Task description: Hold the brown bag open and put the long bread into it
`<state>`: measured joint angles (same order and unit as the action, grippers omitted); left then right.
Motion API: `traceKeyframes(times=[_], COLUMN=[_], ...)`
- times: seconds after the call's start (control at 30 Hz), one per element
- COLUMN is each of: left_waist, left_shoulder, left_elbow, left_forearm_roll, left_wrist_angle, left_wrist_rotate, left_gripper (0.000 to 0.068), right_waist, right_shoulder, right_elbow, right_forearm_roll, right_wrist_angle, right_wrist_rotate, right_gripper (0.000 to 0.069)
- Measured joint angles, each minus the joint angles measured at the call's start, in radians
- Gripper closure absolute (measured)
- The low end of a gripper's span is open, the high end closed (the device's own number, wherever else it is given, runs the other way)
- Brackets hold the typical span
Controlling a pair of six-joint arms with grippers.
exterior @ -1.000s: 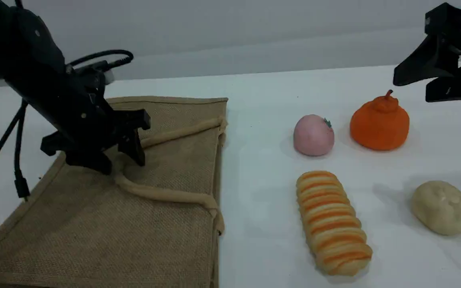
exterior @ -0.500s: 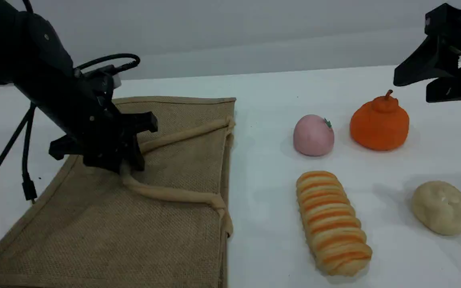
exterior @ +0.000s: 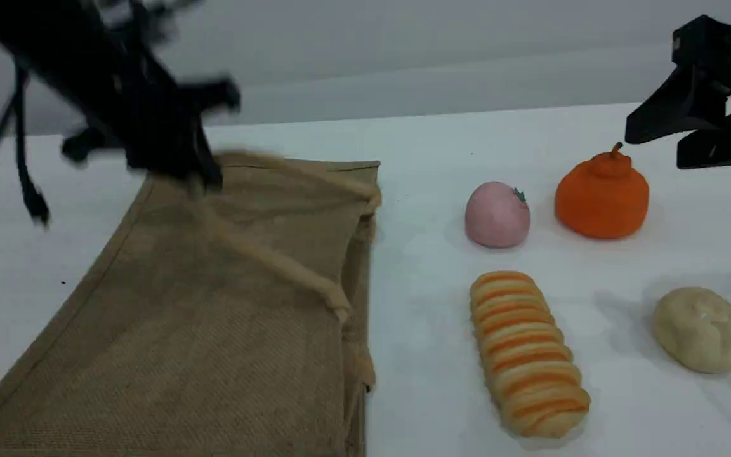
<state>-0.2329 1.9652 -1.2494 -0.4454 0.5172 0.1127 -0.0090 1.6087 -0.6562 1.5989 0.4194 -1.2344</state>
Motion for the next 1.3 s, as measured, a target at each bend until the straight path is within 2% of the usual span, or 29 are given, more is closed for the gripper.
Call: traceKeyframes(times=[0.3,0.47,0.67,0.77,0.87,1.07,1.3], left_waist=[0.000,0.000,0.000,0.000,0.000,0.001,0.001], left_shoulder=[-0.227,-0.235,-0.234,-0.234,-0.234,-0.234,-0.233], left_elbow=[-0.258,-0.402,-0.524,-0.541,-0.541,-0.541,-0.541], left_forearm_roll=[0.004,0.005,0.022,0.038,0.069,0.067,0.008], left_wrist_angle=[0.268,0.420,0.588,0.655,0.694,0.705,0.704], left_wrist_rotate=[0.105,0.131,0.261,0.288,0.301,0.358,0.372], left_gripper=[0.0603,0.0603,0.0603,0.0603,0.0603,0.0603,0.0603], right_waist=[0.000,0.000,0.000,0.000,0.000,0.000,0.000], right_shoulder=[0.000,0.000,0.000,0.000,0.000,0.007,0.119], right_elbow=[0.000,0.000,0.000,0.000,0.000,0.001,0.001], right_forearm_roll=[0.000,0.000,0.000,0.000,-0.001,-0.010,0.006], right_wrist_angle=[0.048,0.060,0.053,0.059,0.075,0.077,0.115], right_wrist_rotate=[-0.008,-0.008,-0.033,-0.033,-0.037,-0.053,-0.090], right_gripper=[0.0319,0.0319,0.0319,0.0319,0.0319,0.0319,0.0319])
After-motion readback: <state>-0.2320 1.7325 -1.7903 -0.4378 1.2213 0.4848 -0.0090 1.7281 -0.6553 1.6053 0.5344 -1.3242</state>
